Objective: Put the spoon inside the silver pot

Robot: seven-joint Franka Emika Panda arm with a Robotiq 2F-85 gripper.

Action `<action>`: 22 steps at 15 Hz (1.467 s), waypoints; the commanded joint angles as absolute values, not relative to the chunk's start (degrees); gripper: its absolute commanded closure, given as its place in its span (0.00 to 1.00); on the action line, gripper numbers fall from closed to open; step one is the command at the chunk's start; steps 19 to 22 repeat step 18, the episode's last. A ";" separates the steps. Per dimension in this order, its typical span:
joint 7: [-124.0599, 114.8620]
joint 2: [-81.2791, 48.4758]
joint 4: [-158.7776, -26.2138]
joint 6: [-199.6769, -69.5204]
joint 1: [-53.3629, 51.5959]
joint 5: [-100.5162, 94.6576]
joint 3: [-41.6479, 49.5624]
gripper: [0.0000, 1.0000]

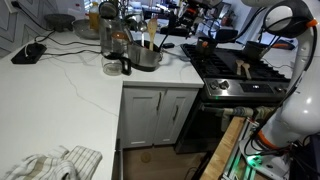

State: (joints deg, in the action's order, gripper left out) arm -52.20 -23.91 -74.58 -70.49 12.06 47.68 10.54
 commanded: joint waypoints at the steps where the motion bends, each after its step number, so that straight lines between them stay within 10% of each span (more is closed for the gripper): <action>1: -47.88 -19.23 -75.39 -72.14 11.31 37.66 11.86 0.00; 22: -21.08 -1.77 -88.27 -83.37 9.63 15.94 10.40 0.00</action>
